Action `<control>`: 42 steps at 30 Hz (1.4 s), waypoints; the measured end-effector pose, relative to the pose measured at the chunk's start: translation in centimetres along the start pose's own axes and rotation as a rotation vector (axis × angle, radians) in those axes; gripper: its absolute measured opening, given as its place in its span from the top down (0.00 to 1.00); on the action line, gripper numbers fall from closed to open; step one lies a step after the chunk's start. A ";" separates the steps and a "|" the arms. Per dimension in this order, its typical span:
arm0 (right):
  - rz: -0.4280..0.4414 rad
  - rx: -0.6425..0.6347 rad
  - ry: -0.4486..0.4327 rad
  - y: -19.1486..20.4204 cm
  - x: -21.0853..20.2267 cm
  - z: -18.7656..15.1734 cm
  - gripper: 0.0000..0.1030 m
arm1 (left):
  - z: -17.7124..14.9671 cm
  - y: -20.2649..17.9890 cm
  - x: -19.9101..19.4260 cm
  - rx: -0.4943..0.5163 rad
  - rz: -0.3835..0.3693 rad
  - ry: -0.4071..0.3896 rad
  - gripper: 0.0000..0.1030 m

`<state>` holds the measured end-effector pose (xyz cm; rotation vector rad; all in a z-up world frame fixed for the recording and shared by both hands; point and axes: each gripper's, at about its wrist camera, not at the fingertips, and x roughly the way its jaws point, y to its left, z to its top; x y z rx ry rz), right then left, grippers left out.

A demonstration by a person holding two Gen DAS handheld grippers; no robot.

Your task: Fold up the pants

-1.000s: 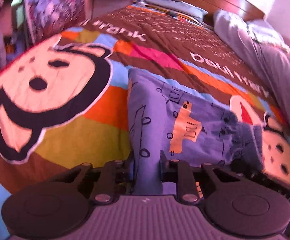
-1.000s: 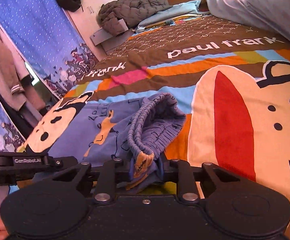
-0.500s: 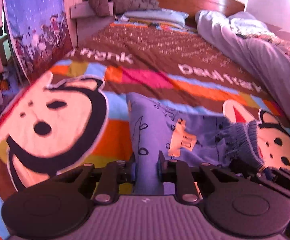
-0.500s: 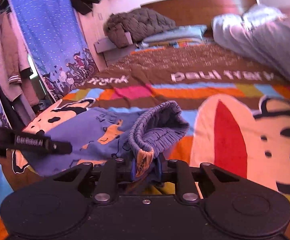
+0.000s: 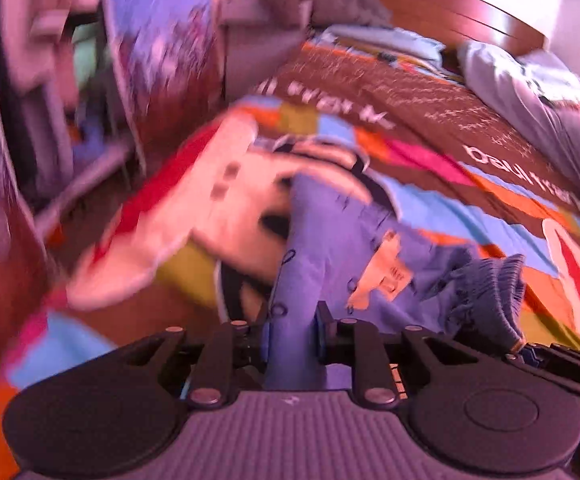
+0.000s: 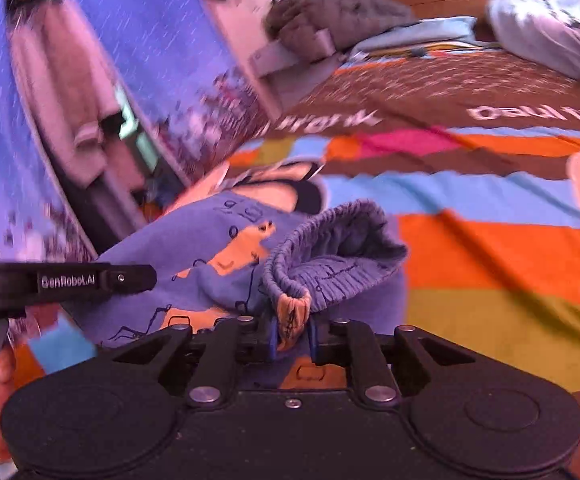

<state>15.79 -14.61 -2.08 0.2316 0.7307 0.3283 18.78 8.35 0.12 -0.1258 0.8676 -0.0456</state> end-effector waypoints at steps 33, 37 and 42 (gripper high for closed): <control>-0.221 -0.005 -0.353 1.4 -17.8 -8.2 0.01 | -10.2 -0.2 -13.9 -0.037 0.014 -0.262 0.01; -0.233 0.001 -0.357 1.3 -18.3 -8.5 0.01 | -10.3 0.5 -14.4 -0.071 0.033 -0.267 0.01; -0.234 0.006 -0.350 1.4 -18.4 -8.5 0.01 | -10.4 0.6 -14.9 -0.062 0.050 -0.266 0.01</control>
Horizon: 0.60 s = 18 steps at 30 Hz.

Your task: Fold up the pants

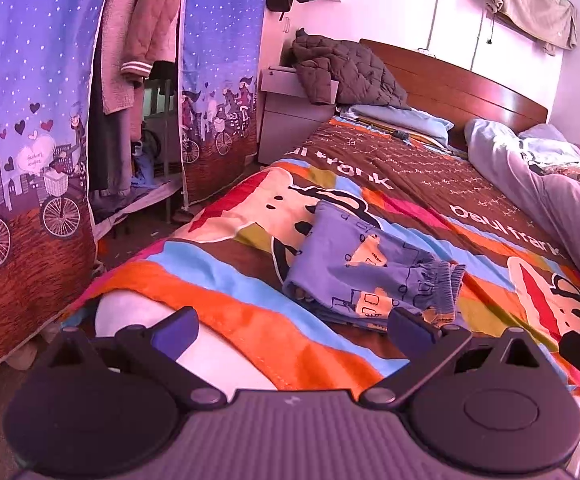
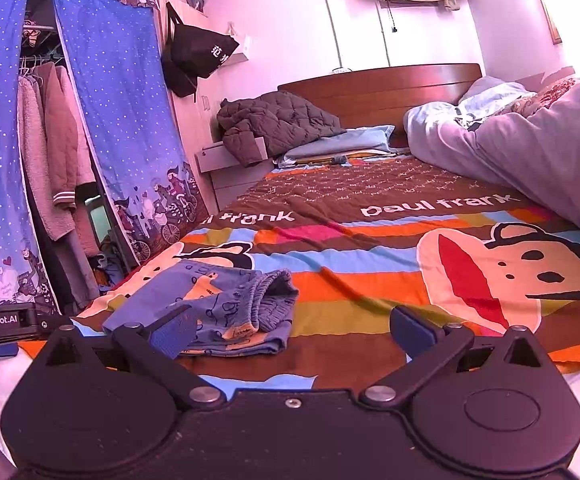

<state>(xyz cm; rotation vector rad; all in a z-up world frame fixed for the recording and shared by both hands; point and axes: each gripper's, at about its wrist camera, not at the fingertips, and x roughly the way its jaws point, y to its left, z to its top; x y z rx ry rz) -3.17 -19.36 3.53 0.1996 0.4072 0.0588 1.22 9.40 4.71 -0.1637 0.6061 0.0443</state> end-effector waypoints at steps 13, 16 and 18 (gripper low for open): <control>0.015 -0.037 0.004 0.7 -0.6 -1.0 0.01 | -0.9 -0.3 -0.8 0.050 0.010 0.003 0.00; 0.014 -0.033 -0.002 0.5 -0.7 -1.0 0.01 | -1.1 -0.5 -0.9 0.066 0.021 0.001 0.00; 0.009 -0.034 0.002 0.5 -0.6 -1.1 0.01 | -1.2 -0.7 -0.9 0.077 0.027 -0.001 0.00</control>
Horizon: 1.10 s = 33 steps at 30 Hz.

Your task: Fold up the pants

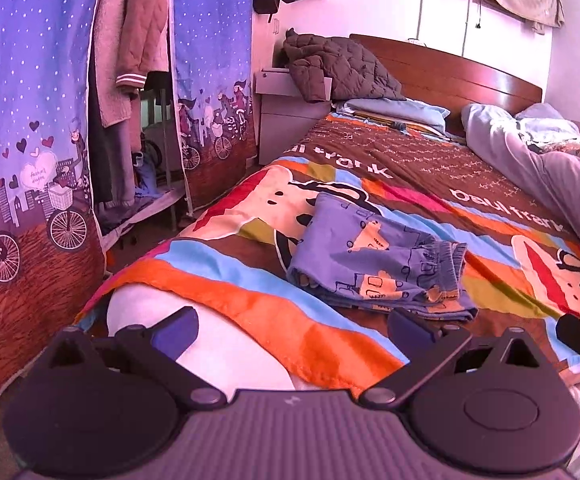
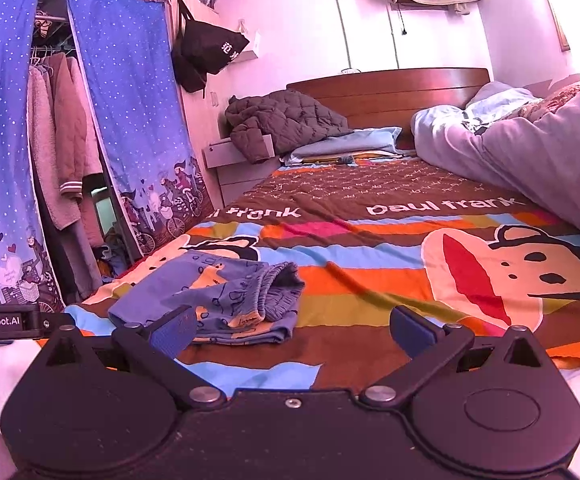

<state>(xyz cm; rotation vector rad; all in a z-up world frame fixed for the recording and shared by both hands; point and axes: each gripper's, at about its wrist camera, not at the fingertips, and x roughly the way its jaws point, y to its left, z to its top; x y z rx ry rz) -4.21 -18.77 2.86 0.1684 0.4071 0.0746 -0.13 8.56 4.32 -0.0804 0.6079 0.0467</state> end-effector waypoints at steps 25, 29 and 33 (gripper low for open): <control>-0.016 0.015 0.037 -0.4 0.8 -1.0 0.01 | -0.6 -0.1 0.0 0.052 0.029 -0.011 0.00; -0.016 0.015 0.036 -0.4 0.8 -1.0 0.01 | -0.6 -0.2 0.0 0.053 0.031 -0.010 0.00; -0.016 0.013 0.037 -0.4 0.8 -1.0 0.01 | -0.7 0.0 0.0 0.054 0.033 -0.010 0.00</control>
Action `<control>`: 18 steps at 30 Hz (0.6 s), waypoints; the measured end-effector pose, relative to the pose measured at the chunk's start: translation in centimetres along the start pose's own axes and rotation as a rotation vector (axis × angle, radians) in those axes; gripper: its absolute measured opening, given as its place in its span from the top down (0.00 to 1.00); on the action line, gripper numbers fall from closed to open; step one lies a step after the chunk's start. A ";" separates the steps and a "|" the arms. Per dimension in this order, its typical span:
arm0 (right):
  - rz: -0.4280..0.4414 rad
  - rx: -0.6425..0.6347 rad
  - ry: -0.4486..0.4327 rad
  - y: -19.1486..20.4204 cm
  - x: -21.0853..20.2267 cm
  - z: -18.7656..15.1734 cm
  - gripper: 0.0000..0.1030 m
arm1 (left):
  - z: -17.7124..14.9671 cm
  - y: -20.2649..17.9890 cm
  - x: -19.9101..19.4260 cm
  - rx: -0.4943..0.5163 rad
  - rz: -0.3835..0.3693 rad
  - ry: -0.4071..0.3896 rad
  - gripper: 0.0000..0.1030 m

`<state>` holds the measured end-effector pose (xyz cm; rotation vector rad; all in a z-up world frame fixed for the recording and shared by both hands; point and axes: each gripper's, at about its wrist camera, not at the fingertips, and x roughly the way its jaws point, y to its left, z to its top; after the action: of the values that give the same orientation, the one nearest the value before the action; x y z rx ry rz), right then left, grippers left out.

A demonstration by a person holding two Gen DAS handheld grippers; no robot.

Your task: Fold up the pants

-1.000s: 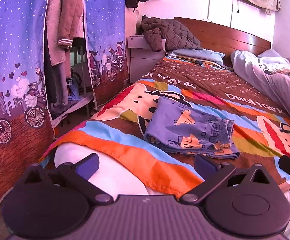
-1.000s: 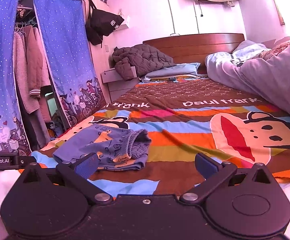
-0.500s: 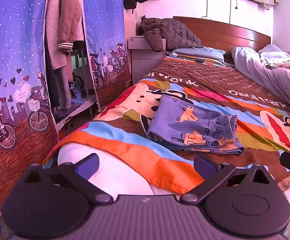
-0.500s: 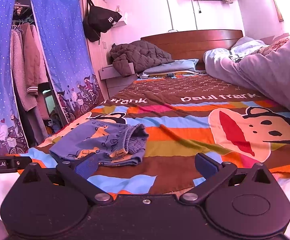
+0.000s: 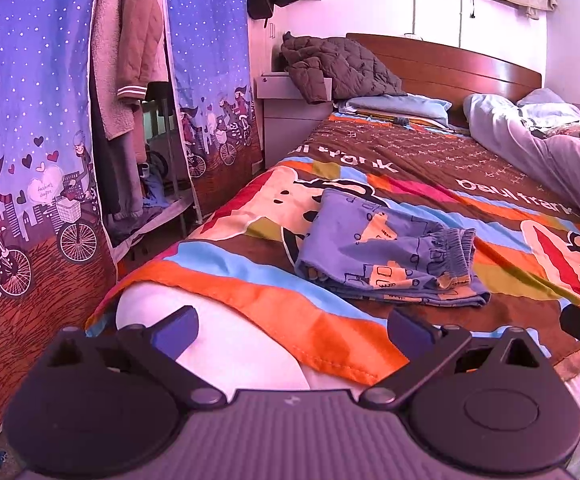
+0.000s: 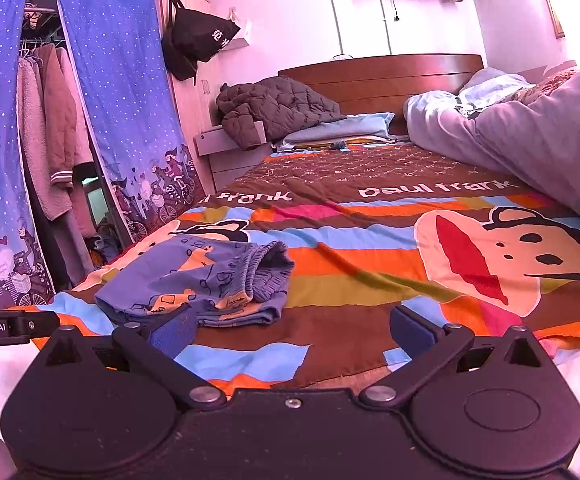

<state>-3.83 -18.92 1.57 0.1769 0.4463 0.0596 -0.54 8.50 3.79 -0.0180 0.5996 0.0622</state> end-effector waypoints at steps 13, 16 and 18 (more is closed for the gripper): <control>-0.006 -0.009 0.004 0.0 0.1 -0.3 0.01 | -0.2 0.2 0.0 -0.005 -0.002 0.000 0.00; -0.006 -0.009 0.005 0.0 0.1 -0.3 0.01 | -0.2 0.3 0.0 -0.005 -0.003 0.000 0.00; -0.007 -0.009 0.006 0.0 0.2 -0.4 0.01 | -0.2 0.2 0.0 -0.005 -0.002 0.000 0.00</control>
<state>-3.87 -18.88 1.15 0.1659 0.4525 0.0555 -0.65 8.70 3.66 -0.0238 0.5995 0.0616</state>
